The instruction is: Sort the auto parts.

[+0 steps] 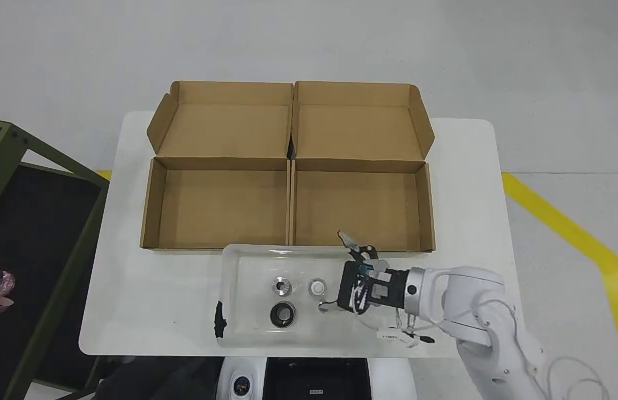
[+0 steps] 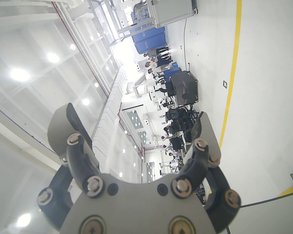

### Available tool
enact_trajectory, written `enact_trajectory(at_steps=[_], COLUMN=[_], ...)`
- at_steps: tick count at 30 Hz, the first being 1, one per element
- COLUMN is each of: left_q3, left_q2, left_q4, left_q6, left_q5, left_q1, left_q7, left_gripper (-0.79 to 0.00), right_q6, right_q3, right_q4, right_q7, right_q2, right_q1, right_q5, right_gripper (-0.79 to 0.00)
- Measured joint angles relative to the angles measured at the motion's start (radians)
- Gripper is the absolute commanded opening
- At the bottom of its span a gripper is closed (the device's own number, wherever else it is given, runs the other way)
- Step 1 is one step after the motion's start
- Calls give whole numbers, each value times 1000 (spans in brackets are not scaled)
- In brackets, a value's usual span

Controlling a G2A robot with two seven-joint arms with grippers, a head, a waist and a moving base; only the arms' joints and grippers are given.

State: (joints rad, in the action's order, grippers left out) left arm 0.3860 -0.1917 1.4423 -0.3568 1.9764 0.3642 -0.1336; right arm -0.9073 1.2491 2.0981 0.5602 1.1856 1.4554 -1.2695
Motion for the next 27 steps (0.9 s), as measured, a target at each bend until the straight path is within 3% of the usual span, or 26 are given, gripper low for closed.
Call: enact_trajectory(at_steps=[19, 21, 23, 27], left_q3=[0, 0, 0, 0], left_q2=[0, 0, 0, 0], left_q4=[0, 0, 0, 0], left_q6=[0, 0, 0, 0], left_q5=[0, 0, 0, 0], left_q1=[0, 0, 0, 0], left_q7=[0, 0, 0, 0], left_gripper=[0, 0, 0, 0], right_q6=[10, 15, 19, 28], right_q3=[-162, -169, -174, -180], right_q4=[-46, -57, -66, -80], right_q7=[83, 91, 97, 113], right_q2=[-11, -13, -14, -17], right_q1=[-33, -39, -44, -55], right_q5=[-43, -35, -26, -2], right_gripper=[0, -120, -175, -200])
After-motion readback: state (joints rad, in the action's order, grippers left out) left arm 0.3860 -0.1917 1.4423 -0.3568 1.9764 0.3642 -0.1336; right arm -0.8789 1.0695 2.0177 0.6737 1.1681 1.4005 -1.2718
